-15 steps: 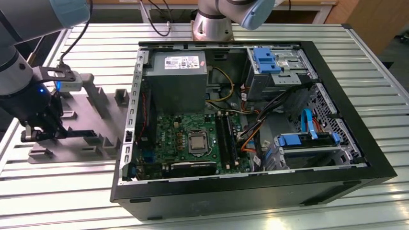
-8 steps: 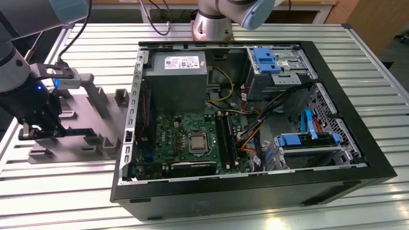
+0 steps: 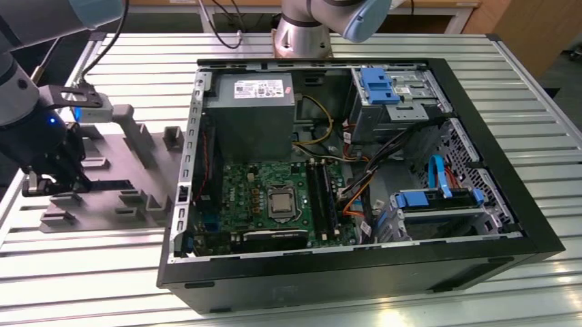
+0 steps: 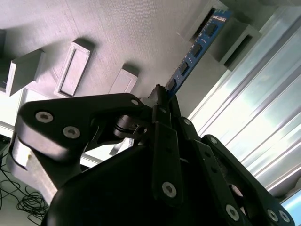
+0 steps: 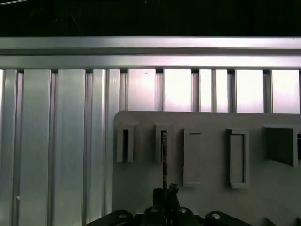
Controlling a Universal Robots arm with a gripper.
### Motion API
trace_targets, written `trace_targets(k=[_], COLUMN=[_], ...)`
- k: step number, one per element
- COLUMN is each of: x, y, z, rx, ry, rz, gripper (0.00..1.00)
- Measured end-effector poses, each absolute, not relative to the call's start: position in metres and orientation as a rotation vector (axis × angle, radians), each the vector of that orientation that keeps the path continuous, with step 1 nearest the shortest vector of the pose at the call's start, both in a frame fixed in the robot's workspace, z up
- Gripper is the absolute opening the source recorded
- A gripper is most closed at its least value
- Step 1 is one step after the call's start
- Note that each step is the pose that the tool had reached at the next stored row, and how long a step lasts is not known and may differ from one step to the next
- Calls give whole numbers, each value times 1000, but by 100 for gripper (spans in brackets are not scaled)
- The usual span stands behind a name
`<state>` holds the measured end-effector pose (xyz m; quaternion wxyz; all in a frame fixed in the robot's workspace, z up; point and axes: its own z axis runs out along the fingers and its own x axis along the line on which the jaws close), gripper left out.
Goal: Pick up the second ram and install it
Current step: 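Pick up the second ram and move it above second insertion slot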
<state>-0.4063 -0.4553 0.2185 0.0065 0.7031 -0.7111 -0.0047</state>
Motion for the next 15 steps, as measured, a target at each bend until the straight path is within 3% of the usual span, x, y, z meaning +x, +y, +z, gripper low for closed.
trace_targets(k=[15], x=[-406], y=[-455], z=[240], rx=[2200], ry=[-2225], rz=[-15], gripper=[14])
